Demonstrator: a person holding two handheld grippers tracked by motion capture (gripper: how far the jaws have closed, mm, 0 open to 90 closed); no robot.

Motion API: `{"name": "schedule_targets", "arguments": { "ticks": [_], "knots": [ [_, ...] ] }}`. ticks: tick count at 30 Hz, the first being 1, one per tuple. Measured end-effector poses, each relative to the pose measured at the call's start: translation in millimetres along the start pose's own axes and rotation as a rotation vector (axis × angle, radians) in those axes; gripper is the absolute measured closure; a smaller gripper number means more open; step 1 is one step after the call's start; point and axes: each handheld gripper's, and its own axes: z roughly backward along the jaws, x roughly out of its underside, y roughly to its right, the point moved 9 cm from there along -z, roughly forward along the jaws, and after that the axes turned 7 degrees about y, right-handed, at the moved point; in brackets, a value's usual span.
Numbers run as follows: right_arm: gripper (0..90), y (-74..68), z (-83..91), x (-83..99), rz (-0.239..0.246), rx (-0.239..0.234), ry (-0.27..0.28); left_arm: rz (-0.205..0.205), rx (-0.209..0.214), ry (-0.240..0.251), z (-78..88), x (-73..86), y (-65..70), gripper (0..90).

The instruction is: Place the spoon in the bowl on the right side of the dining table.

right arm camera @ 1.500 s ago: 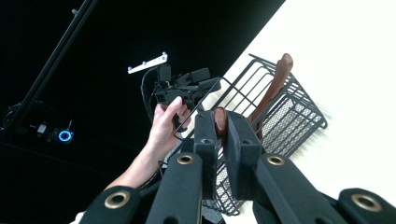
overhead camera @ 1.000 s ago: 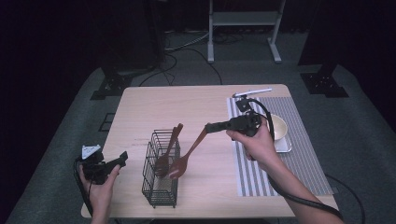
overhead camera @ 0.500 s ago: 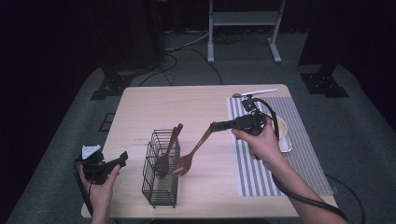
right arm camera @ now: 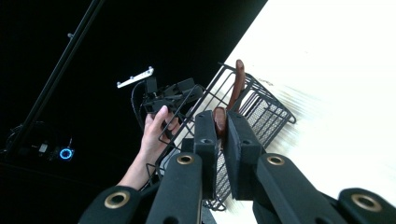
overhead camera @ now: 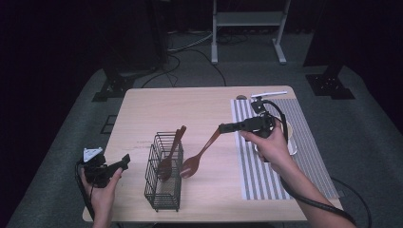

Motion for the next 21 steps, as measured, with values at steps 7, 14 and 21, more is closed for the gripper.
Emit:
{"name": "schedule_targets", "arguments": {
  "ticks": [7,14,21],
  "knots": [
    [83.3,5.2,5.7,-2.7,-0.005,0.012,0.012,0.001,0.000,-0.001,0.1,0.0,-0.2,3.9],
    [83.2,12.7,13.3,-5.0,-0.012,0.025,0.025,0.002,0.000,0.000,0.3,-0.2,-0.2,3.9],
    [83.2,19.3,21.0,-6.3,-0.021,0.037,0.040,0.000,0.000,0.000,0.1,-0.1,0.1,3.9]
  ]
}}
